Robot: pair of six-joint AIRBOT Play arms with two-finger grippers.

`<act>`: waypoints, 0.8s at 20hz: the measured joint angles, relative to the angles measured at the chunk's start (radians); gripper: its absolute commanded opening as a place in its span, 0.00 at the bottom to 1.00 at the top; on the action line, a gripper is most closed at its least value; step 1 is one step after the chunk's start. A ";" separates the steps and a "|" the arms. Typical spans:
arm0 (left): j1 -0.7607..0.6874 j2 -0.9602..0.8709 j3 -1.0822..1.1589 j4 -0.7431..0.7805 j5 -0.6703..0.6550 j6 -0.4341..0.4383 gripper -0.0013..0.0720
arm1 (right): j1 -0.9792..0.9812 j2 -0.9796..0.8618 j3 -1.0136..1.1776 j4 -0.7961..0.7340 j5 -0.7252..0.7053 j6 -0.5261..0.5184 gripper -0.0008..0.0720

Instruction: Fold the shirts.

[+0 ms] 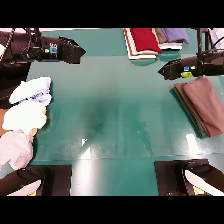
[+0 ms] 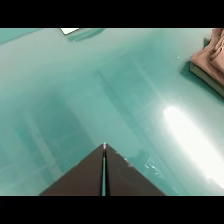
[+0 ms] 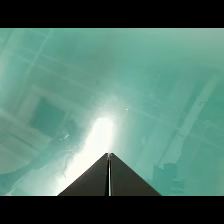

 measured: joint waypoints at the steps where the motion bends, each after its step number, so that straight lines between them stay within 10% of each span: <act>1: 0.000 0.000 0.000 0.000 0.000 0.000 0.05 | 0.000 0.000 0.000 0.000 0.000 0.000 0.03; 15: 0.000 0.000 0.000 0.009 0.011 0.005 0.06 | 0.000 0.000 0.000 0.000 0.000 0.000 0.03; 16: 0.001 0.000 0.000 0.039 0.020 0.011 0.19 | 0.000 0.000 0.000 0.000 0.000 0.000 0.03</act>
